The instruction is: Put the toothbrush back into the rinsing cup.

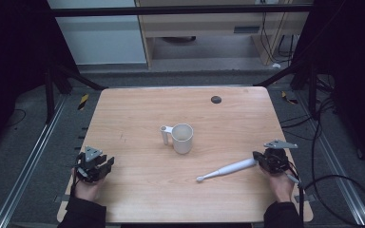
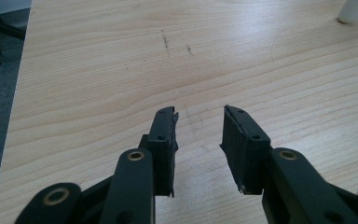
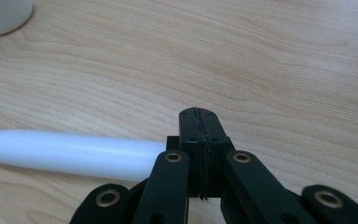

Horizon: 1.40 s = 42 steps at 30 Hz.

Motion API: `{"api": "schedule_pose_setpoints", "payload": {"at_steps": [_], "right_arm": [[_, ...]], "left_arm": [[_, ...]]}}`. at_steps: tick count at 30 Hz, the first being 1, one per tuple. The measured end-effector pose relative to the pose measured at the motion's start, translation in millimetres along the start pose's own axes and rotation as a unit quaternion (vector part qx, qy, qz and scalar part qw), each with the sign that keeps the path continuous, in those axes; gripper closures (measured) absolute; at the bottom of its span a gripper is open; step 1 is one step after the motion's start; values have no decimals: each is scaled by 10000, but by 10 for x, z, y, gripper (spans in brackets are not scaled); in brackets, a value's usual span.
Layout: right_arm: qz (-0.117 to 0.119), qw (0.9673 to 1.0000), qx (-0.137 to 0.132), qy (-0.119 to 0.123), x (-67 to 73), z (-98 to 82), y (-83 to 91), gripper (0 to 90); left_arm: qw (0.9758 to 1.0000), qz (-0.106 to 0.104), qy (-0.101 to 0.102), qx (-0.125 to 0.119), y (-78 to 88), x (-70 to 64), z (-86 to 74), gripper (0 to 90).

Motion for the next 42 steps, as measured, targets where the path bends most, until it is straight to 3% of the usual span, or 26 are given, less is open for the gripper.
{"api": "schedule_pose_setpoints", "payload": {"at_steps": [6, 15, 25, 42], "right_arm": [[6, 10000, 75, -57, -40, -15, -64, 900], [-89, 9996, 212, 159, -15, -37, -64, 900], [-114, 9989, 281, 344, 31, -59, 8, 900], [35, 9983, 410, 412, 130, -151, 139, 900]], "left_arm": [[10000, -5, -5, 9, -3, 1, -2, 639], [10000, -11, -9, 5, 1, 0, -1, 639], [10000, -4, -1, -3, 7, 6, -1, 641], [10000, -5, -2, -7, 14, 6, -1, 642]]}}
Point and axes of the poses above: each handheld gripper's, and its own axes: y roughly backward along the jaws, z roughly out of its top, x roughly to its left, the point moved 3 cm from there along -y, roughly forward along the jaws, and after that the axes turned 8 degrees about -x, right-handed, at the moved point
